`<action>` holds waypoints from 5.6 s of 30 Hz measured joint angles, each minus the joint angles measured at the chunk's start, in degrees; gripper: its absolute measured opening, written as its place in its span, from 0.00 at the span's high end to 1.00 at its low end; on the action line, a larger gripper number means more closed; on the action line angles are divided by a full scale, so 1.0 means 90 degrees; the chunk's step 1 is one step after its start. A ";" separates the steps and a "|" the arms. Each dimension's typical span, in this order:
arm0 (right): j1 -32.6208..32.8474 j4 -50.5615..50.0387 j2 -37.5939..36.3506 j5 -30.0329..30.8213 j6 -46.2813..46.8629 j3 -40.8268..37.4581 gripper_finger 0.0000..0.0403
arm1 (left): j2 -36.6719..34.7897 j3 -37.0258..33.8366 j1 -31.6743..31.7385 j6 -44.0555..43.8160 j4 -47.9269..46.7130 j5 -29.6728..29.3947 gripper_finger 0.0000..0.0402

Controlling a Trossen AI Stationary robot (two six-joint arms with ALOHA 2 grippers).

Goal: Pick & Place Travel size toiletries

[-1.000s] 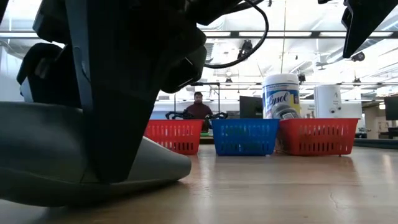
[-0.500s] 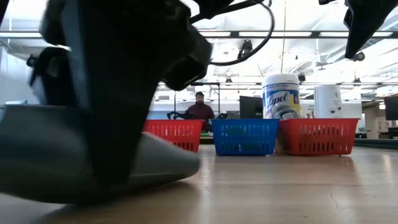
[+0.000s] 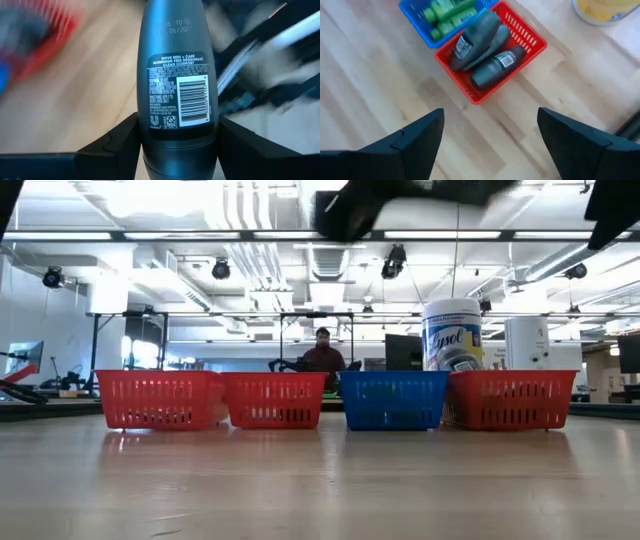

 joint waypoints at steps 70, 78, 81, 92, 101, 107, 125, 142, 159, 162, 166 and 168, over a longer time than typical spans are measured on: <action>0.0607 0.6834 -0.0542 0.1923 -0.2807 -0.0610 0.23 | -0.0012 -0.0002 0.0936 0.1468 0.4579 0.0924 0.47; 0.0486 0.6947 -0.0361 0.1926 -0.2674 -0.0610 0.28 | -0.0002 -0.0004 0.0917 0.1465 0.4579 0.0923 0.47; 0.0474 0.7031 -0.0358 0.1932 -0.2707 -0.0610 0.30 | 0.0000 -0.0005 0.0903 0.1474 0.4604 0.0918 0.47; 0.0469 0.7064 -0.0354 0.2003 -0.2625 -0.0612 0.49 | 0.0004 -0.0003 0.0891 0.1590 0.4650 0.0917 0.47; 0.0469 0.6996 -0.0349 0.2076 -0.2643 -0.0612 0.51 | 0.0005 -0.0002 0.0878 0.1677 0.4575 0.0849 0.40; 0.0474 0.6422 -0.0350 0.2267 -0.2418 -0.0619 0.50 | -0.0028 0.0005 0.0795 0.1599 0.3607 0.0860 0.38; -0.0678 0.2317 -0.0383 0.2036 -0.1785 -0.0680 0.52 | -0.0294 0.0005 0.0404 0.1007 0.0230 0.0545 0.38; -0.1452 0.2091 0.1381 0.0711 -1.0668 -0.0680 0.50 | -0.0597 0.0000 -0.0010 0.0849 -0.1333 -0.0725 0.38; -0.1607 0.2238 0.2048 -0.0268 -1.3098 -0.1187 0.52 | -0.0595 -0.0089 -0.0356 0.0725 -0.1679 -0.1884 0.38; -0.1713 0.2333 0.2048 -0.0295 -1.3148 -0.1239 0.50 | -0.0592 -0.0237 -0.0347 0.0825 -0.1725 -0.1844 0.38; -0.1910 0.2415 0.2051 -0.0278 -1.3199 -0.1236 0.48 | -0.0595 -0.0430 -0.0290 0.0829 -0.1709 -0.1659 0.38; -0.2014 0.2502 0.2051 -0.0278 -1.3285 -0.1236 0.49 | -0.0595 -0.0454 -0.0276 0.0870 -0.1723 -0.1627 0.38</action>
